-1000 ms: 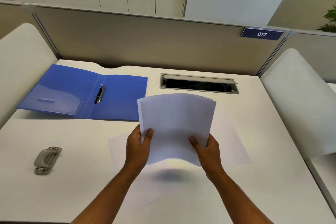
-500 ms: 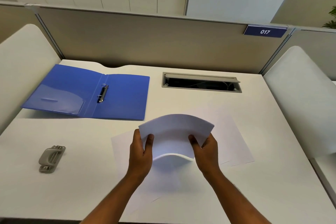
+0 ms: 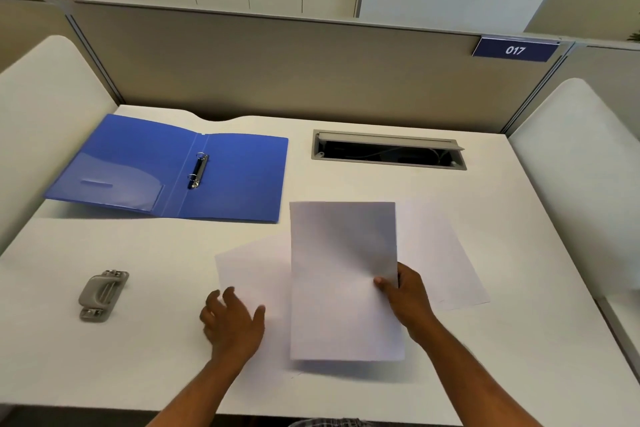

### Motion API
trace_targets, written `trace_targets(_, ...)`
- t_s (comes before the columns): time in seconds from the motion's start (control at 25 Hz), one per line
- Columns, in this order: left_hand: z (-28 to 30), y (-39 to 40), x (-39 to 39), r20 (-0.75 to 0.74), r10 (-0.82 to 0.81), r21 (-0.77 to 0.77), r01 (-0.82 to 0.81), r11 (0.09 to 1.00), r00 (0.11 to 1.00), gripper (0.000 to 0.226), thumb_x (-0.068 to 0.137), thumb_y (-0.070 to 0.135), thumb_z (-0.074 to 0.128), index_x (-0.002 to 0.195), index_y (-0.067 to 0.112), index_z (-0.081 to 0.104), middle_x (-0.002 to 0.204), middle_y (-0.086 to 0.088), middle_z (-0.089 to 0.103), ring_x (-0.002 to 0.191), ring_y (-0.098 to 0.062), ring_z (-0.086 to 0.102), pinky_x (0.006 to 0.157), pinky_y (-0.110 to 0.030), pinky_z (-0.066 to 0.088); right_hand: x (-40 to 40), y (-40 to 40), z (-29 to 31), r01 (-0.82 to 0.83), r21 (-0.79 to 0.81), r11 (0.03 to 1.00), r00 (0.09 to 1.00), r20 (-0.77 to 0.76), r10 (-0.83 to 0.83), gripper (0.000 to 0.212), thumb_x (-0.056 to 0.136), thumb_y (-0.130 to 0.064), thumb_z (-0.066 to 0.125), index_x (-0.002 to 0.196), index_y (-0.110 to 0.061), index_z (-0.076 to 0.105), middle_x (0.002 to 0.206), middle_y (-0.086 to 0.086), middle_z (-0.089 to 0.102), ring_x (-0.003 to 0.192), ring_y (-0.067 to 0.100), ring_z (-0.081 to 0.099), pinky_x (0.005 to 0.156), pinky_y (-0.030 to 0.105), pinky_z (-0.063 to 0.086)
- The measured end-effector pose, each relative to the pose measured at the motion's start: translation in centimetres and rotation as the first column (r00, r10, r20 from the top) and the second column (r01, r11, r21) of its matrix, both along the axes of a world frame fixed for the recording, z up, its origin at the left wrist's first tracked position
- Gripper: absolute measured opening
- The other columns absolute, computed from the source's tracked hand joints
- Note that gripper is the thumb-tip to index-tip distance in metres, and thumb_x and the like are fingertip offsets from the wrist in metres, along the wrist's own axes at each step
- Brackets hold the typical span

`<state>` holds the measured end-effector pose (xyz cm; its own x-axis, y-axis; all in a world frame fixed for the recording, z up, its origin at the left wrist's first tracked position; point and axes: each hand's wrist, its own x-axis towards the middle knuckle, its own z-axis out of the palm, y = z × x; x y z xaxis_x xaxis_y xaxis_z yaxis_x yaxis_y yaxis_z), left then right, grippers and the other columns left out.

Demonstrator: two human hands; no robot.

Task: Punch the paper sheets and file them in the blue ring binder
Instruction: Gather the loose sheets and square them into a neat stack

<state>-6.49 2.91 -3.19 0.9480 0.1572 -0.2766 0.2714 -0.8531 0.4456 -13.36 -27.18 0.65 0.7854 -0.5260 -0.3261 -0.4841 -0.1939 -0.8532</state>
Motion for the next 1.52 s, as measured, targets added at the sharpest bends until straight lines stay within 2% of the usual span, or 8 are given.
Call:
trace_targets(0.16,-2.2,1.6,-1.2,-0.121,-0.222,0.252,0.246,0.936,0.968,0.087,0.086,0.063,0.051,0.154,0.024,0.013,0.158,-0.009,0.012,0.143,-0.033,0.018,0.113,-0.047,0.028,-0.5,0.6,-2.2,-0.070,0.024,0.997,0.982,-0.176,0.073,0.033,0.094,-0.017,0.067,0.127,-0.014,0.066,0.117,0.004,0.072,0.101,0.025,0.068,0.090,0.038,0.056)
trace_targets(0.4,-1.6,-0.8,-0.6,-0.090,-0.446,0.177,0.455,0.873,0.891,0.069,0.095,0.051,0.045,0.154,0.033,0.016,0.155,-0.003,0.016,0.136,-0.028,0.026,0.108,-0.038,0.038,-0.4,2.1,-3.6,-0.043,-0.091,0.995,0.955,-0.296,0.014,0.033,0.096,-0.018,0.063,0.129,-0.010,0.063,0.122,0.008,0.068,0.105,0.027,0.064,0.094,0.037,0.052)
trace_targets(0.56,-1.3,-0.9,-1.6,-0.102,-0.365,0.141,0.376,0.916,0.925,0.068,0.093,0.046,0.052,0.150,0.020,0.025,0.136,-0.008,0.031,0.122,-0.024,0.038,0.094,-0.032,0.049,-1.0,4.3,-4.2,-0.016,-0.272,0.962,0.942,-0.328,-0.078,0.029,0.093,-0.022,0.062,0.119,-0.008,0.064,0.117,0.011,0.066,0.108,0.031,0.064,0.095,0.039,0.053)
trace_targets(0.8,-1.1,-1.7,-1.3,-0.164,-0.409,-0.031,0.410,0.912,0.898,0.075,0.095,0.043,0.052,0.153,0.009,0.018,0.138,-0.011,0.029,0.125,-0.025,0.043,0.107,-0.031,0.040,-0.3,8.4,-3.1,-0.014,-0.247,0.969,0.939,-0.337,-0.072,0.036,0.090,-0.033,0.065,0.122,-0.016,0.063,0.115,0.003,0.071,0.104,0.027,0.068,0.091,0.037,0.055)
trace_targets(1.08,-1.9,-0.5,-0.6,-0.184,-0.402,-0.157,0.377,0.913,0.897,0.078,0.092,0.041,0.059,0.154,0.014,0.021,0.141,-0.006,0.032,0.130,-0.022,0.041,0.110,-0.030,0.037,1.1,7.0,-2.7,0.215,0.378,0.901,0.952,-0.288,-0.106,0.036,0.073,-0.019,0.085,0.107,-0.013,0.075,0.095,0.004,0.080,0.087,0.028,0.076,0.085,0.046,0.062)
trace_targets(1.32,-1.0,-0.5,0.5,-0.061,-0.167,-0.330,0.138,0.934,0.984,0.082,0.086,0.040,0.070,0.151,0.014,0.027,0.142,-0.008,0.040,0.129,-0.027,0.046,0.108,-0.040,0.042,0.3,5.9,-1.2,-0.061,0.023,0.998,0.998,-0.031,0.062,0.023,0.087,-0.022,0.077,0.108,-0.029,0.070,0.102,-0.012,0.074,0.097,0.015,0.070,0.088,0.036,0.058)
trace_targets(1.4,0.8,-1.0,1.8,-0.109,-0.066,-0.590,-0.012,0.807,0.992,0.080,0.085,0.036,0.074,0.149,0.016,0.031,0.145,-0.001,0.044,0.132,-0.024,0.047,0.109,-0.041,0.042,0.2,5.5,0.3,-0.066,0.109,0.992,0.996,0.073,0.058,0.019,0.090,-0.016,0.075,0.103,-0.029,0.069,0.099,-0.011,0.075,0.095,0.017,0.072,0.082,0.031,0.057)
trace_targets(1.52,4.3,-1.8,3.3,-0.044,-0.056,-0.812,-0.003,0.583,0.997,0.042,0.088,0.026,0.071,0.126,0.022,0.054,0.124,0.004,0.066,0.115,-0.019,0.063,0.096,-0.036,0.053,0.2,5.2,2.5,-0.038,0.213,0.976,0.983,0.184,-0.001,0.020,0.088,-0.015,0.078,0.105,-0.023,0.071,0.098,-0.002,0.078,0.092,0.022,0.074,0.078,0.032,0.060)
